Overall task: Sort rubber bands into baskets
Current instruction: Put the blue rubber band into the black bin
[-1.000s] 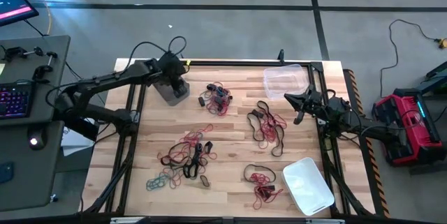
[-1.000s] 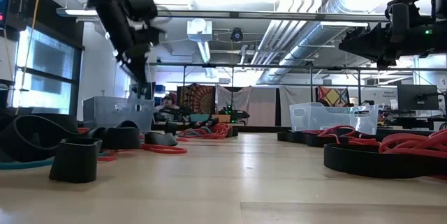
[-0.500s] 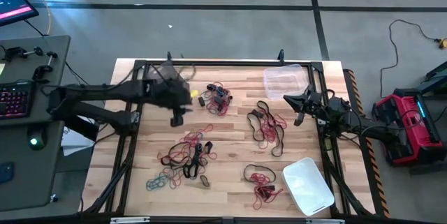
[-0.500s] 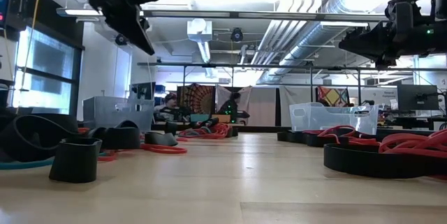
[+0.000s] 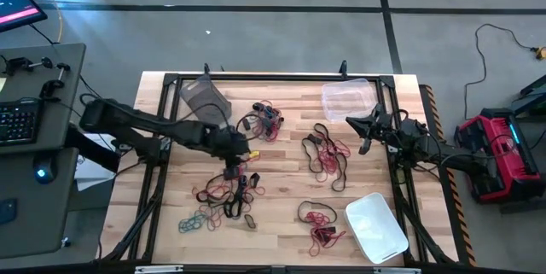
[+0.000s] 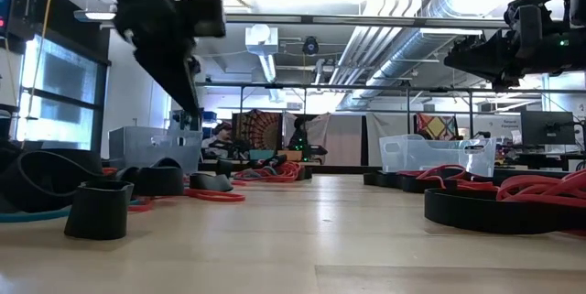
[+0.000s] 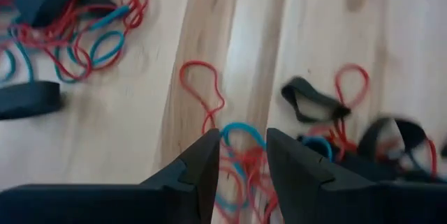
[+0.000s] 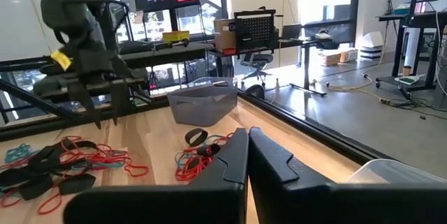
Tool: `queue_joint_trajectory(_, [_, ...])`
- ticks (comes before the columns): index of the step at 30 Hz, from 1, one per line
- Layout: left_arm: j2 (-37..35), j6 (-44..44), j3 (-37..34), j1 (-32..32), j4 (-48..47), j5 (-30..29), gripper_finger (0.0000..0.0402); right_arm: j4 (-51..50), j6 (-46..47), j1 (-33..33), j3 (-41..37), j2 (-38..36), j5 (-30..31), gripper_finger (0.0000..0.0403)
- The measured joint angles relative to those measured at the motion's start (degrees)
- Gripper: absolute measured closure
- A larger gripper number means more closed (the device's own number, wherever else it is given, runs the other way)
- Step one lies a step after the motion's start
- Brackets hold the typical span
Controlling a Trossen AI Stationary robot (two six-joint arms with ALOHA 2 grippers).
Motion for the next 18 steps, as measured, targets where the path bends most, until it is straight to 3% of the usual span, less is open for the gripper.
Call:
queue_joint_trajectory(7, [6.69, -5.03, 0.05, 0.32, 3.86, 0.86, 0.0284, -0.08, -0.01, 0.00, 0.00, 0.00, -0.03, 0.0402])
queue_joint_trajectory(18, [13.30, -6.80, 3.15, 0.59, 1.50, 3.68, 0.0284, -0.47, -0.01, 0.00, -0.02, 0.00, -0.02, 0.0402])
